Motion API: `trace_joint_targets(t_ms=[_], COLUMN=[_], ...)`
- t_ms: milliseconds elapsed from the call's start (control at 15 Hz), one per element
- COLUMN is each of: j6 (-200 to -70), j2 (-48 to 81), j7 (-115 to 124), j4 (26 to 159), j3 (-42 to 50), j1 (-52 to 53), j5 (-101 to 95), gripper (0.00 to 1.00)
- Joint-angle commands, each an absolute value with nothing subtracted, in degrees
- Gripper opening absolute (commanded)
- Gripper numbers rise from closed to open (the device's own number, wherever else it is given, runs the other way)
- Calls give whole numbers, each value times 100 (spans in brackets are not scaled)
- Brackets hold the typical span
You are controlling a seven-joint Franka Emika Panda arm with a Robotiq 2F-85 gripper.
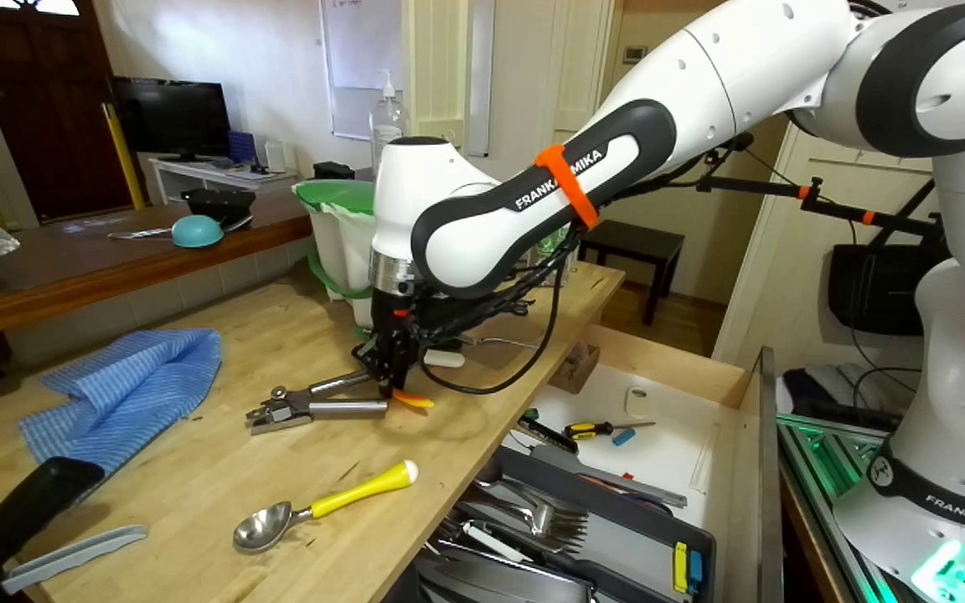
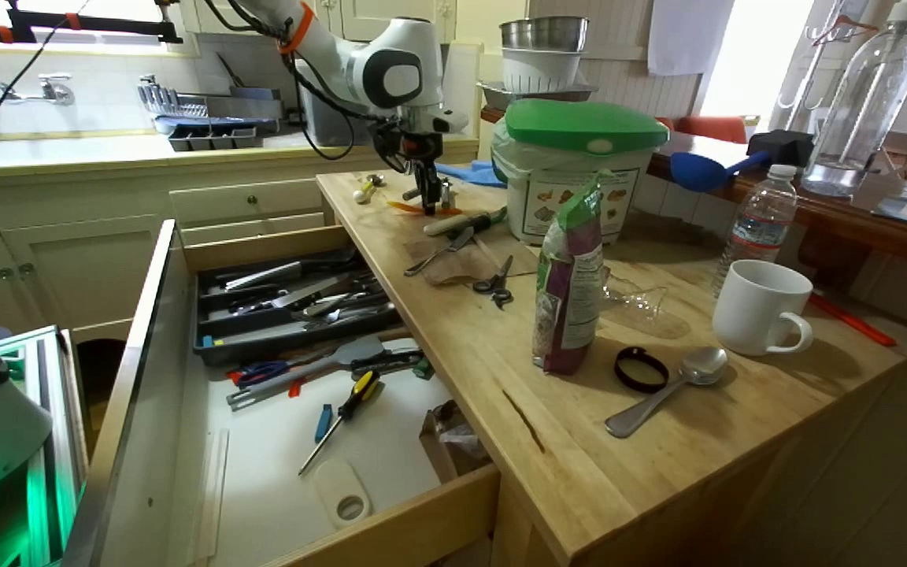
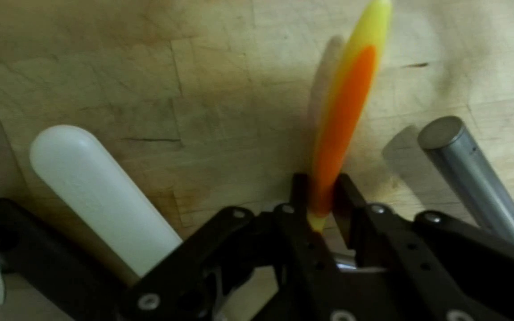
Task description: Put the orange spoon in the open drawer.
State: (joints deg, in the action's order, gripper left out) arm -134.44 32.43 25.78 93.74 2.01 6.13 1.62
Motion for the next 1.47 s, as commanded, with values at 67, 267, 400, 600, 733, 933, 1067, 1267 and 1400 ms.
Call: trace_joint_targets(t_ms=[67, 267, 400, 600, 733, 933, 1067, 1267, 1400], j6=[-13127, -12122, -11297, -10097, -9584, -9771, -10009, -10020, -9981], j2=[2921, 2273, 1874, 1216, 885, 306, -69, -549, -847], j7=[2730, 2373, 2434, 2068, 1635, 1570, 1796, 1905, 1989], j4=[9552, 9923, 10103, 10448, 10721, 11523, 12115, 12810, 13189], j3=[171, -200, -216, -175, -96, 94, 201, 264, 279], j1=[740, 531, 456, 220, 63, -24, -74, -163, -225], j5=[296, 895, 1176, 1669, 1911, 1561, 1261, 1080, 1047], gripper=[4, 4, 4, 4, 4, 4, 4, 4, 4])
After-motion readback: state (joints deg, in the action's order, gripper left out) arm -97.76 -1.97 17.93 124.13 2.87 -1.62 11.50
